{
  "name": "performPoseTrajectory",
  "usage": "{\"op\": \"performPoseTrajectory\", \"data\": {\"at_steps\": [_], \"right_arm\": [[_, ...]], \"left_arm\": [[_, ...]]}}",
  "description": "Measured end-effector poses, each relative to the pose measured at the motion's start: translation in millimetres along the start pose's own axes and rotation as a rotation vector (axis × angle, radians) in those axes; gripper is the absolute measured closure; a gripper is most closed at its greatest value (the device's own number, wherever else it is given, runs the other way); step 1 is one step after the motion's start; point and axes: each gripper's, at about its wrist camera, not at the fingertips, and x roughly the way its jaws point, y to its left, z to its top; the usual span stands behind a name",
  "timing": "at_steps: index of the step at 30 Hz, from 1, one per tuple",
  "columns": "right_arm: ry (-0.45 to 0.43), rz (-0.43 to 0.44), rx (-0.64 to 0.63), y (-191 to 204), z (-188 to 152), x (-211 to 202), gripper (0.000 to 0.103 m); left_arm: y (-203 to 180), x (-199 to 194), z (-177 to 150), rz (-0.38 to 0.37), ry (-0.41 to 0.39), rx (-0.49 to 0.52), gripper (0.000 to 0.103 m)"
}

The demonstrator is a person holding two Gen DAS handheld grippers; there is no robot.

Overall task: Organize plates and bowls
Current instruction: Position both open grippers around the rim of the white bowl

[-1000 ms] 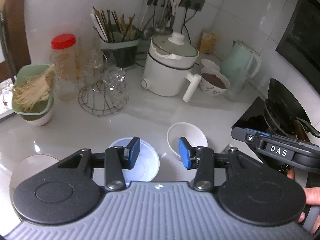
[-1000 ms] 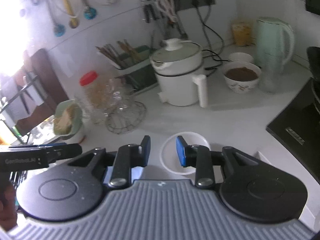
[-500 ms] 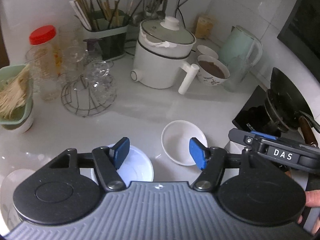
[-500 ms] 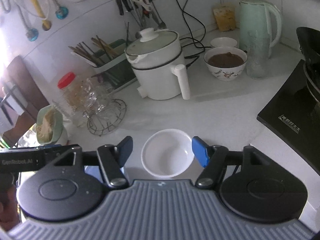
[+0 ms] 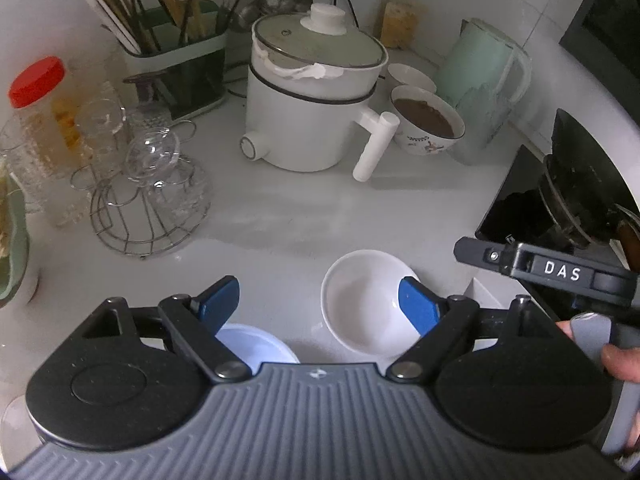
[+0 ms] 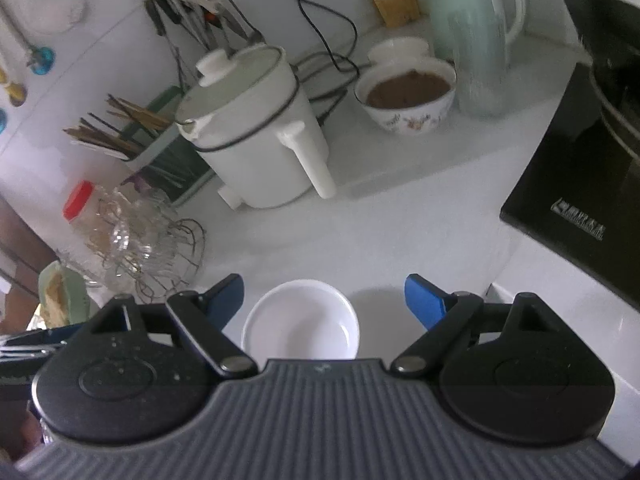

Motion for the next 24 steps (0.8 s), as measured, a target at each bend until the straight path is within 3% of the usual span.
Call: {"op": "performPoseTrajectory", "data": {"at_steps": [11,16,19,24], "right_arm": [[0.106,-0.021,0.074,-16,-3,46,0.015],[0.142,-0.023,0.114,-23,-6,60,0.015],[0.168,-0.021,0.143,-27,-8,68,0.025],[0.22,0.022,0.217,-34,-8,85,0.031]], "left_arm": [[11,50,14,0.01,0.038,-0.019,0.014],[13,72,19,-0.025,0.065,-0.028,0.015],[14,86,20,-0.056,0.091,-0.028,0.017],[18,106,23,-0.103,0.15,-0.036,0.029]]}}
